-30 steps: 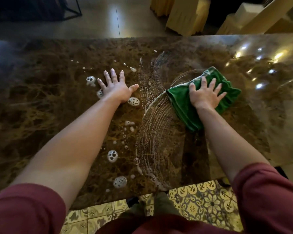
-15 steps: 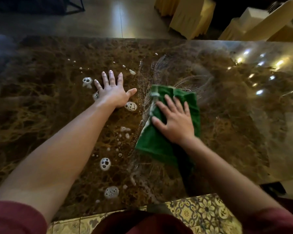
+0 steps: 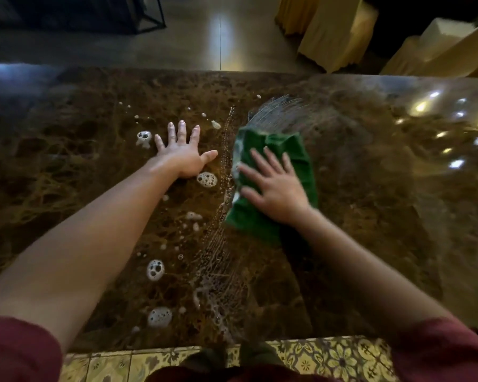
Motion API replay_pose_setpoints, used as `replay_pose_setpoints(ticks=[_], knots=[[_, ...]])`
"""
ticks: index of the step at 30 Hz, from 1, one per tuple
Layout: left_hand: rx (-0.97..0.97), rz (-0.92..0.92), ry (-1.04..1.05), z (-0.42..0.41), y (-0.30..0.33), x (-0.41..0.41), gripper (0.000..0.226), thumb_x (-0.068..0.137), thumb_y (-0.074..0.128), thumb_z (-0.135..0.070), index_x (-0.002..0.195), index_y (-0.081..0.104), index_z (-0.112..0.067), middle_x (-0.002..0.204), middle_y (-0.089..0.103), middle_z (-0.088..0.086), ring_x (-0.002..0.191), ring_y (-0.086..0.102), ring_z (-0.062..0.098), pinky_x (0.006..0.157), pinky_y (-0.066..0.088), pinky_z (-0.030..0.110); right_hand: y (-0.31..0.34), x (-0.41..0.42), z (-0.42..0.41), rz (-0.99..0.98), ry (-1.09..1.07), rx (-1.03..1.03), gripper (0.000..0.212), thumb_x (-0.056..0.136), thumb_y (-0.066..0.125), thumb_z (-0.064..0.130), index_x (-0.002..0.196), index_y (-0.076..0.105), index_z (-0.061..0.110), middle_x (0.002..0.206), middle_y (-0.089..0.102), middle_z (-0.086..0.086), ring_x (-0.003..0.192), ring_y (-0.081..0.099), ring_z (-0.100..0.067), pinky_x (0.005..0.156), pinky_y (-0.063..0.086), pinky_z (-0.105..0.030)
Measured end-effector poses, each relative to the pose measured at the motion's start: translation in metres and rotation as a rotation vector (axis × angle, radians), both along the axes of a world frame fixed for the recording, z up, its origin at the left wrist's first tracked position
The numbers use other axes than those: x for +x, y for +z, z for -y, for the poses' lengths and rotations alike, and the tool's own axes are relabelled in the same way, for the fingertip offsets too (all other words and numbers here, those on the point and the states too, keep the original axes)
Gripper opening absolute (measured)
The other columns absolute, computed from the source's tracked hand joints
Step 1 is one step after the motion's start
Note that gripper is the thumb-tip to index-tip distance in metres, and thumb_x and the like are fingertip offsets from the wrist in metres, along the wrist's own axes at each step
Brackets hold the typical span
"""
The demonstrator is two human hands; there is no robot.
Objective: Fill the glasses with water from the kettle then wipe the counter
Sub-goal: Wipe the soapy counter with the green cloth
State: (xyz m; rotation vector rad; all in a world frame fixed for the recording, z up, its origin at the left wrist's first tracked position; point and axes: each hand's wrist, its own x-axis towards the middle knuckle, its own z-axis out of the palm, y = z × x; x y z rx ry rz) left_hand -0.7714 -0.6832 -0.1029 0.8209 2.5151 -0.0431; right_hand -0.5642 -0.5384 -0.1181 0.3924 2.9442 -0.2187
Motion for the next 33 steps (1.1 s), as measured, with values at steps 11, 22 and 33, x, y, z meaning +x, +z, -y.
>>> replay_pose_setpoints(ticks=[11, 22, 33], knots=[[-0.022, -0.012, 0.004, -0.001, 0.0, 0.003, 0.086, 0.098, 0.023, -0.073, 0.161, -0.016, -0.028, 0.166, -0.029, 0.007, 0.151, -0.03, 0.028, 0.122, -0.014, 0.058, -0.01, 0.057, -0.092, -0.071, -0.185, 0.028, 0.071, 0.093, 0.029, 0.073, 0.157, 0.036, 0.043, 0.172, 0.024, 0.002, 0.158, 0.021, -0.03, 0.128, 0.004, -0.054], [-0.061, 0.021, 0.024, -0.003, 0.005, 0.001, 0.087, 0.097, 0.025, -0.075, 0.159, -0.018, -0.032, 0.165, -0.033, 0.004, 0.151, -0.032, 0.026, 0.123, -0.013, 0.056, -0.007, -0.043, -0.032, -0.056, -0.055, 0.003, 0.071, 0.099, 0.015, 0.067, 0.163, 0.021, 0.037, 0.175, 0.009, -0.005, 0.161, 0.001, -0.031, 0.126, -0.002, -0.061], [0.306, -0.127, 0.104, 0.026, 0.026, 0.009, 0.082, 0.1, 0.038, -0.065, 0.163, 0.005, -0.027, 0.172, 0.002, 0.004, 0.158, -0.003, 0.023, 0.127, 0.002, 0.049, -0.007, 0.084, -0.015, -0.105, -0.013, -0.016, 0.071, 0.095, 0.029, 0.076, 0.159, 0.033, 0.045, 0.172, 0.023, 0.006, 0.16, 0.016, -0.023, 0.129, 0.003, -0.055]])
